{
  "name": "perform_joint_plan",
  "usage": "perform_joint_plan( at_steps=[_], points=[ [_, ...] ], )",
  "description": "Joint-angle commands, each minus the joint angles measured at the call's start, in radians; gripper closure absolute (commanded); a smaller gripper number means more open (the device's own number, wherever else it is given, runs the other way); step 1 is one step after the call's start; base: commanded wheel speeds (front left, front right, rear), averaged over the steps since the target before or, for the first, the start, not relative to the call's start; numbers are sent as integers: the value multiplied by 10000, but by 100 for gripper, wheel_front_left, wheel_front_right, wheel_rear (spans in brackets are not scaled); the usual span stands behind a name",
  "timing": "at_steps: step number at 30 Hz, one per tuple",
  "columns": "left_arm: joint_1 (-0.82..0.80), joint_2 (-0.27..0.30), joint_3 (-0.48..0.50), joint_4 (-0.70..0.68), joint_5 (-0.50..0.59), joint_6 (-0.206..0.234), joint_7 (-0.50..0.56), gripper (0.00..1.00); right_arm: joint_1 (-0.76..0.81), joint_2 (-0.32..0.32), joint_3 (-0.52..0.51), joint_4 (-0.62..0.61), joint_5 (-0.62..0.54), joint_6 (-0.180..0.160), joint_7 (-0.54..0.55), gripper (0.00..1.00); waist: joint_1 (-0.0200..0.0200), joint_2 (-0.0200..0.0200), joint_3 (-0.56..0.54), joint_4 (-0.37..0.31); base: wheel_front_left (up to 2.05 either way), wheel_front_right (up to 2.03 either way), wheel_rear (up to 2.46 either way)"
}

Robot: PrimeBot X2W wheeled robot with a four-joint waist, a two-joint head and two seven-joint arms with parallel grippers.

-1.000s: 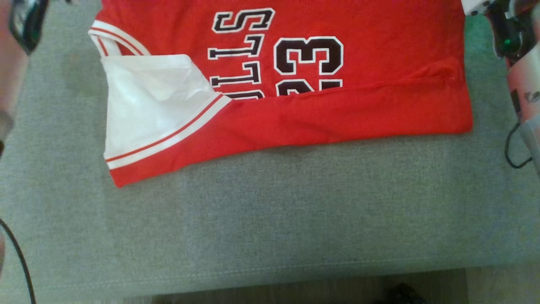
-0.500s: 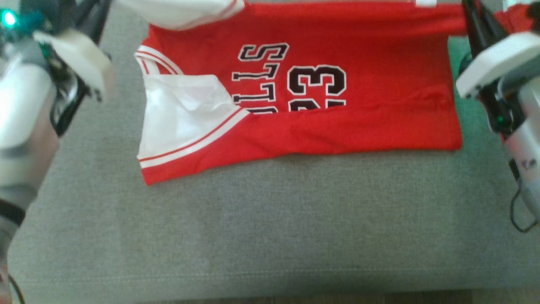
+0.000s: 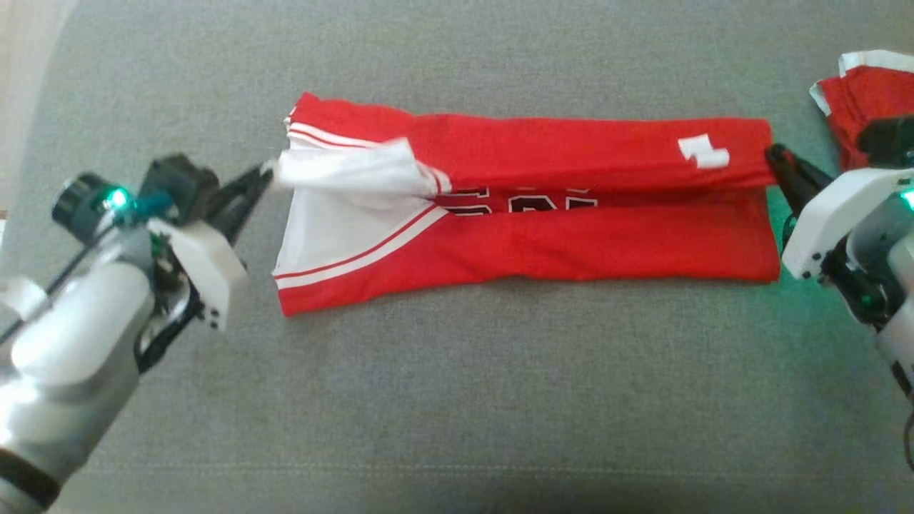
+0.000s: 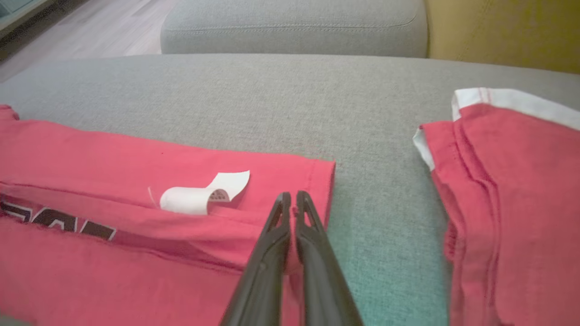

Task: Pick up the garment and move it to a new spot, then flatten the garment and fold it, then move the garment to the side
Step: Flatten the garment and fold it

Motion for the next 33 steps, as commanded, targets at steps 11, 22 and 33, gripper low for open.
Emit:
perform_joint_plan(
  at_steps=[11,22,33],
  points=[
    [754,1065,64,-1589,-403,481,949,100,738,-974,678,-1239,781,35,1493,100,1,-1,-219,-73,0,0,0],
    [1422,951,-25,-1720,-735,963,1118,0,1067,-1085,879,-1548,643,35,1893,0,1,-1,-461,-248,0,0,0],
    [1686,63,1984,-1794,-1737,2664,-764,0,1261,-670,-640,-2095,537,35,329,0,1,-1,-744,-282,0,0,0]
  ],
)
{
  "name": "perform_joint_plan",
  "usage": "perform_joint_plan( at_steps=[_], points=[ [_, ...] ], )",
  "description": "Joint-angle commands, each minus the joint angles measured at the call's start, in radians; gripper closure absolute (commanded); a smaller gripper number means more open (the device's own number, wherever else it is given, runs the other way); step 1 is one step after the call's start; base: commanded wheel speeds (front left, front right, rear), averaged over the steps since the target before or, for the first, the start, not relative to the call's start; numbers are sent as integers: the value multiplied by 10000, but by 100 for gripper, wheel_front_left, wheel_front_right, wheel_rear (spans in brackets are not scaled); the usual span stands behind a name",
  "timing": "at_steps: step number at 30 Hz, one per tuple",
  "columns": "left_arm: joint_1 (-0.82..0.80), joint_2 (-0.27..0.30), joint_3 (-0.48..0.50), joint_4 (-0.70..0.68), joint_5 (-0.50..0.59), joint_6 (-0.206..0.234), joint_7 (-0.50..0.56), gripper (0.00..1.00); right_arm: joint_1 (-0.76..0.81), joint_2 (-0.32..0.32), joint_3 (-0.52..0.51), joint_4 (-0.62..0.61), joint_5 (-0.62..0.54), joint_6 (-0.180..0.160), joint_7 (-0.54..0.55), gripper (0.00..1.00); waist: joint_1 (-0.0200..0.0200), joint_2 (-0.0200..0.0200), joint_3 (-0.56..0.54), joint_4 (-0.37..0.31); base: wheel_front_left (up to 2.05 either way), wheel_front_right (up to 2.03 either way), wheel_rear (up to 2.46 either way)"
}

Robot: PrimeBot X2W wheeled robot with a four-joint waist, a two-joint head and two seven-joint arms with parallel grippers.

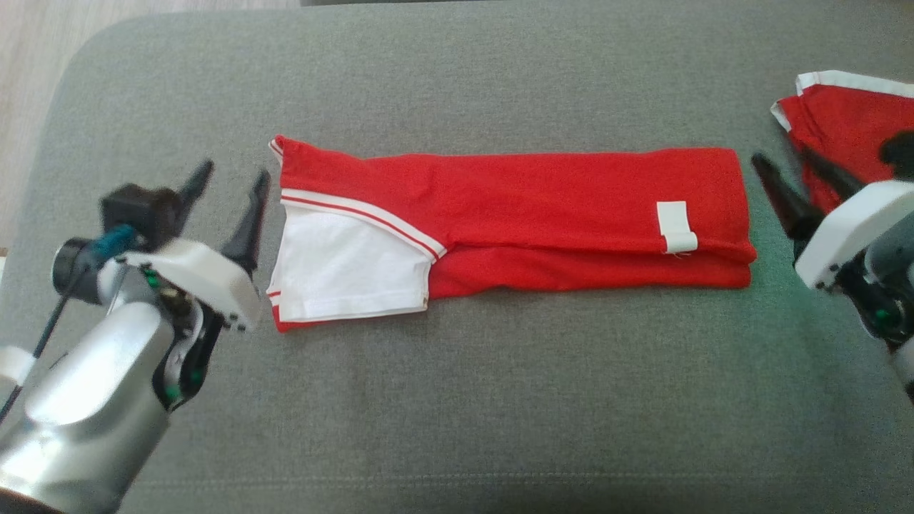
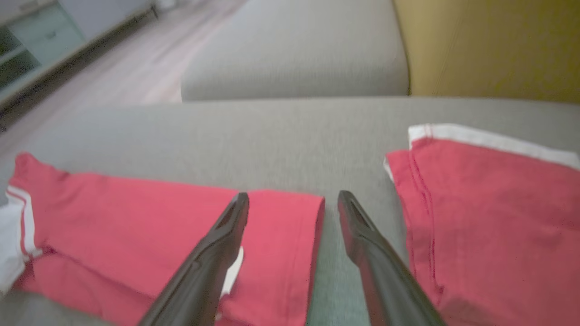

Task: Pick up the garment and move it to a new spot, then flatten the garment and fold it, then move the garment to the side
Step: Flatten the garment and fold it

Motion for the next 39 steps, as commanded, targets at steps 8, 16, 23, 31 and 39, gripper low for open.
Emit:
perform_joint_plan(
  at_steps=[8,16,23,31,39],
  points=[
    [1513,-1700,4894,-2575,1171,830,-206,0,835,1508,-1827,-498,-1650,35,-2992,0,1,0,-120,-5,0,0,0],
    [3598,-4081,7385,-3336,3175,-555,-209,0,1803,3708,-3759,-481,-4080,35,-3832,0,1,0,-121,-21,0,0,0],
    [3656,-4592,8034,-2984,4239,-1668,-209,0,1801,4714,-5884,-20,-5482,35,-3628,0,1,0,200,235,0,0,0],
    [3472,-4778,8344,-2669,4580,-2236,-210,0,1426,5283,-7595,1043,-6266,35,-2508,0,1,0,598,449,0,0,0],
    [3312,-4802,8358,-2591,4497,-2339,-210,0,1155,5353,-7533,1902,-5932,35,-2064,0,1,0,809,478,0,0,0]
  ],
)
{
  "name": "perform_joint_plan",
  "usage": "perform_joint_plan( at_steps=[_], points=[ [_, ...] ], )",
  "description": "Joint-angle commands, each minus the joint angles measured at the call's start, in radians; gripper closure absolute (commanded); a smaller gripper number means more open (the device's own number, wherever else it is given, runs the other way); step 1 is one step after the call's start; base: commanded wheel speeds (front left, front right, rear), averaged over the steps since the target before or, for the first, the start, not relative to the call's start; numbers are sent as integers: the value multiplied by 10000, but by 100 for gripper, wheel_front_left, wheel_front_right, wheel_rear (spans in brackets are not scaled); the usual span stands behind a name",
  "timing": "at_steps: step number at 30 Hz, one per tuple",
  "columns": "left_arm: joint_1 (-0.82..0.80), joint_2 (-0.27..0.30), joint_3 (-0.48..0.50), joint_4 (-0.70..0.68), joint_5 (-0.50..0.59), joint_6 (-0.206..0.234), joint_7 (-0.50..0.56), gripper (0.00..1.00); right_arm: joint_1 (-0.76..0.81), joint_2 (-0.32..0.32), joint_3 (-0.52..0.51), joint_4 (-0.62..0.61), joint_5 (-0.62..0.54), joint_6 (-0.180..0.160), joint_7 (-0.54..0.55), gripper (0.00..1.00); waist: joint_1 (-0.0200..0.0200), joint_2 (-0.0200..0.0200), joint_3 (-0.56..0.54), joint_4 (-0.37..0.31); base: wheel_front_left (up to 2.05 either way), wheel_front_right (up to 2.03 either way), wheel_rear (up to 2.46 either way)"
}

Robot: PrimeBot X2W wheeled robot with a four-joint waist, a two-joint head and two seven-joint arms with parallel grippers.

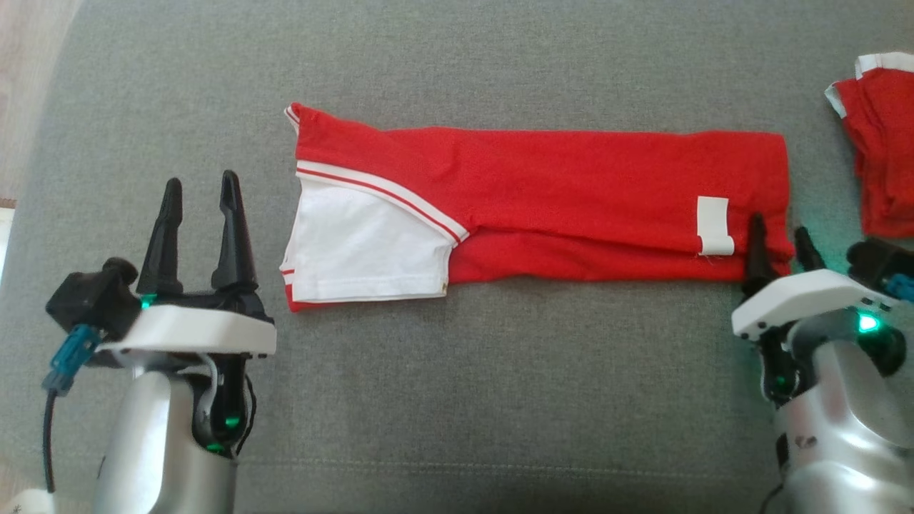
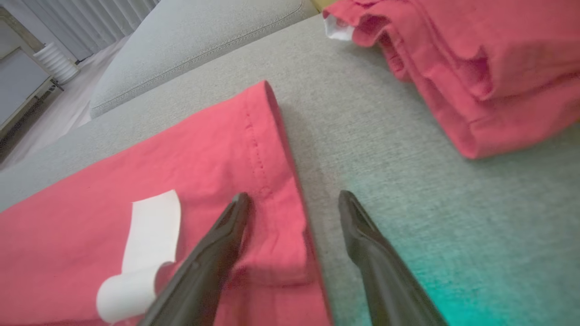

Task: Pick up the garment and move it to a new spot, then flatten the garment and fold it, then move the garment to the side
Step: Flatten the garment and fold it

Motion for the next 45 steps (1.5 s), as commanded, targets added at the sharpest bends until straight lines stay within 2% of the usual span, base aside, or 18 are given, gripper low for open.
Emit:
perform_joint_plan(
  at_steps=[1,5,6,7,8,10,15,19,23,27,32,41,42,45],
  points=[
    [-392,97,370,-299,-51,-21,-51,0,-297,104,435,-96,126,35,54,0,0,0,25,-11,0,0,0],
    [-451,95,387,-283,-74,0,-51,0,-421,106,935,255,438,35,55,0,0,0,63,-74,0,0,0],
    [-456,95,393,-276,-74,4,-51,0,-442,106,1066,333,501,35,84,16,0,0,61,-95,0,0,0],
    [-458,95,396,-270,-71,7,-51,0,-458,106,1157,398,526,35,88,65,0,0,57,-117,0,0,0],
    [-458,95,398,-265,-66,10,-51,0,-464,106,1204,454,473,35,71,100,0,0,49,-139,0,0,0],
    [-458,94,401,-258,-57,11,-51,0,-485,107,1103,530,309,35,19,100,0,0,22,-176,0,0,0],
    [-458,94,432,-275,-56,7,-51,0,-642,26,-17,513,-439,35,-162,100,0,0,-7,-222,0,0,0],
    [-452,94,446,-281,-76,8,-51,0,-825,-289,-1333,247,-1292,35,-314,100,0,0,-8,-226,0,0,0],
    [-449,94,478,-246,-100,7,-51,0,-1095,-322,-2490,-221,-1977,35,-303,100,0,0,-39,-229,0,0,0],
    [-444,94,485,-205,-131,-2,-51,0,-1288,-163,-2852,-770,-2292,35,-91,100,0,0,-113,-224,0,0,0],
    [-390,93,413,-151,-176,27,-51,0,-1403,63,-2312,-1523,-1712,35,349,100,0,0,-337,-195,0,0,0],
    [-98,93,295,-111,-342,112,-51,0,-849,106,1403,-3295,1843,35,1118,100,0,0,-923,134,0,0,0],
    [-98,93,295,-111,-342,112,-51,0,-849,106,1403,-3295,1843,35,1118,100,0,0,-923,134,0,0,0],
    [17,93,249,-101,-408,148,-51,0,-587,106,2593,-3666,2780,35,1121,100,0,0,-1051,315,0,0,0]
  ],
)
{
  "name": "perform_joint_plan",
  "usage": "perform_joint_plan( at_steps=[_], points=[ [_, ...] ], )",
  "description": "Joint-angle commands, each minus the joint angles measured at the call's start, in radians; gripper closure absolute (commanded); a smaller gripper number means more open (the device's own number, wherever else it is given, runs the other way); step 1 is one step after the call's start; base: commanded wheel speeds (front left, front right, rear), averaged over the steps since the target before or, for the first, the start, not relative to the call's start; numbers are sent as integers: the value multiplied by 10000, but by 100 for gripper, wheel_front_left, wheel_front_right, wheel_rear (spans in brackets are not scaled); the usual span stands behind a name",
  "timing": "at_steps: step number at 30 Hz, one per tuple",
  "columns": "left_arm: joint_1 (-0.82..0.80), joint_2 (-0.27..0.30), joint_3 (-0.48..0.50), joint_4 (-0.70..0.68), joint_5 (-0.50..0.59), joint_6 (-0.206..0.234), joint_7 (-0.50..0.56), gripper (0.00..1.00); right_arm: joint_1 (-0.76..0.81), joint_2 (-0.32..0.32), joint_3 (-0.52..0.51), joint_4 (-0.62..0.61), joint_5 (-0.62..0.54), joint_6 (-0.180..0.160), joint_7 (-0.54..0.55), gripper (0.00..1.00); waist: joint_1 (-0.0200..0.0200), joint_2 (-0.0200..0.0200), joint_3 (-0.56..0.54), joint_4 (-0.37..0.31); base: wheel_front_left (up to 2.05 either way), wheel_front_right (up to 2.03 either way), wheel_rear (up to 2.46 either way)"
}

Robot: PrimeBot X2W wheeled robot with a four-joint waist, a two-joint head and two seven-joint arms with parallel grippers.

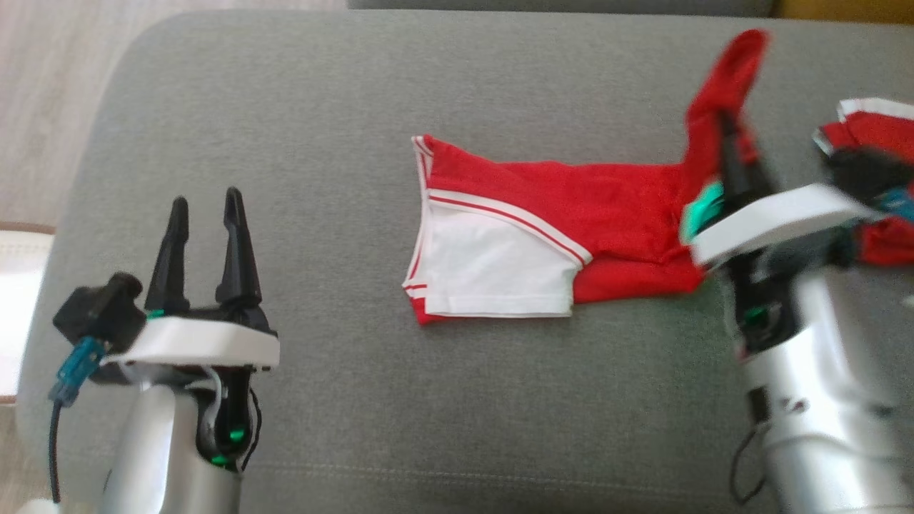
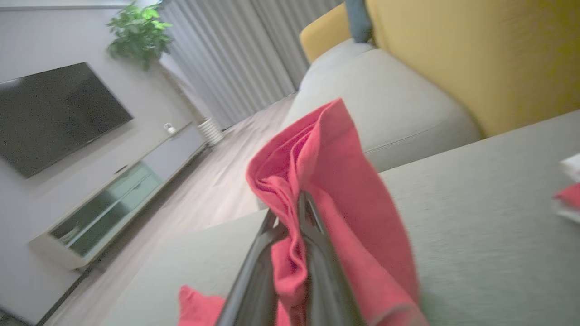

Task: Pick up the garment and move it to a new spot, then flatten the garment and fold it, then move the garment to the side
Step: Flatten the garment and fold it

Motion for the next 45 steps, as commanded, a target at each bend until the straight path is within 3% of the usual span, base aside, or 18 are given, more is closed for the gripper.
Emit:
perform_joint_plan(
  at_steps=[1,6,23,24,25,32,35,41,42,45],
  points=[
    [-147,133,292,-273,-58,59,-51,0,-86,76,548,-413,284,33,-40,100,0,0,-92,151,0,0,0],
    [-62,133,160,-265,-158,103,-51,0,-29,76,2120,-75,1238,33,-538,100,0,0,-145,571,0,0,0],
    [84,133,-300,-126,-457,245,-51,0,-1432,77,6546,3441,4311,33,-2699,100,0,0,-3,2000,0,0,0],
    [95,133,-307,-121,-463,251,-51,0,-1502,77,6760,3670,4381,33,-2746,76,0,0,1,2032,0,0,0],
    [101,133,-311,-116,-468,258,-51,0,-1551,77,6943,3842,4505,33,-2788,0,0,0,6,2060,0,0,0],
    [144,133,-167,-121,-452,313,-51,0,-1929,77,8118,4116,5421,33,-2940,0,0,0,-46,1825,0,0,0],
    [143,133,-114,-189,-454,293,-51,0,-2336,77,8209,4092,5233,33,-2964,0,0,0,-73,1514,0,0,0],
    [87,133,66,-592,-430,288,-51,0,-2824,77,6454,3930,2153,33,-2970,0,0,0,-58,638,0,0,0],
    [87,133,66,-592,-430,288,-51,0,-2824,77,6454,3930,2153,33,-2970,0,0,0,-58,638,0,0,0],
    [15,133,145,-833,-408,294,-51,0,-2504,78,5049,3436,-74,33,-2971,0,0,0,-39,188,0,0,0]
  ],
)
